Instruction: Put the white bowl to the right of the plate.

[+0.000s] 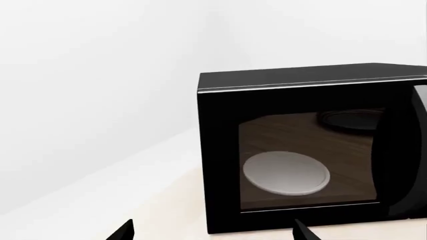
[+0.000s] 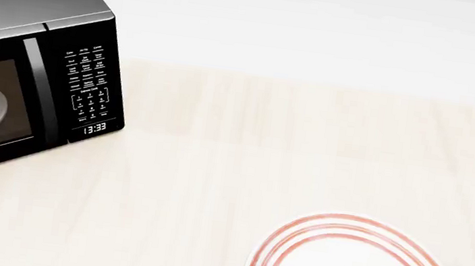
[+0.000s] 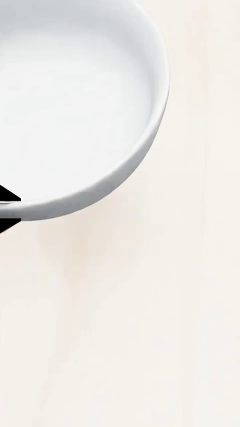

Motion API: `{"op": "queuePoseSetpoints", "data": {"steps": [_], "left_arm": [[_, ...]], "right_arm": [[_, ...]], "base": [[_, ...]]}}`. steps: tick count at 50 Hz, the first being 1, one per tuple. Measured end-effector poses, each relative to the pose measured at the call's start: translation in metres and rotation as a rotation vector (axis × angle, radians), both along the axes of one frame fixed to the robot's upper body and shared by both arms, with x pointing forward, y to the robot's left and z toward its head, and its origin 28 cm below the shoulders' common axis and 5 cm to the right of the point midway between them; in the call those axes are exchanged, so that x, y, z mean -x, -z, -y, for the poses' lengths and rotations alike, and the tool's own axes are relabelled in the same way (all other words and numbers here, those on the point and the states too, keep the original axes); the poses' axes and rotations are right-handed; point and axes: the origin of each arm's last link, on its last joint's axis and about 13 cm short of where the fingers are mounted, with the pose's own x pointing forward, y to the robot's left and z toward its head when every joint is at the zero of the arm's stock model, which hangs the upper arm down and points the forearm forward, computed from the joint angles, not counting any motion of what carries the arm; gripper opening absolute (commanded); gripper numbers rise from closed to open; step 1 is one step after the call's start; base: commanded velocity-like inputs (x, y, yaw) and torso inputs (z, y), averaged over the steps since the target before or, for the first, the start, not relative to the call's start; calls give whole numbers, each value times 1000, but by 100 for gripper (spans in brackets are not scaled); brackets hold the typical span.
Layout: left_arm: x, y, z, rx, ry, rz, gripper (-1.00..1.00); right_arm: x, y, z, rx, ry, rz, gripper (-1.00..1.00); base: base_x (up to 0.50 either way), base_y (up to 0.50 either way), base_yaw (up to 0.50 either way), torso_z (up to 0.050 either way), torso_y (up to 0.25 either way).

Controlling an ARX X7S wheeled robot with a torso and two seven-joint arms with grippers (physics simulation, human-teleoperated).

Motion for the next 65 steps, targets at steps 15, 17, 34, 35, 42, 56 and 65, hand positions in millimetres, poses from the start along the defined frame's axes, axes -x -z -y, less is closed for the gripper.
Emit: {"op": "queuePoseSetpoints", "data": {"steps": [15, 17, 34, 35, 42, 56, 65], "left_arm": [[0, -2, 0, -3, 0, -1, 100], [0, -2, 1, -3, 0, -1, 100], [0, -3, 1, -7, 1, -2, 100], [0, -3, 1, -7, 1, -2, 100], [0, -3, 1, -8, 2, -2, 100], [1, -3, 2, -10, 3, -3, 100], [1, -3, 2, -10, 4, -2, 100]], "right_arm": [[7, 22, 7, -8, 33, -40, -100], [7, 25, 8, -9, 37, -45, -100], [12, 45, 16, -21, 61, -79, -100], [12, 46, 16, -22, 62, -80, -100], [12, 50, 17, -26, 62, -87, -100], [8, 47, 16, -3, 36, -33, 100], [5, 39, 12, 42, 16, -8, 100]], "base": [[0, 0, 0, 0, 1], [0, 0, 0, 0, 0], [0, 0, 0, 1, 0], [0, 0, 0, 0, 10], [0, 0, 0, 0, 0], [0, 0, 0, 0, 0], [0, 0, 0, 0, 0]]}}
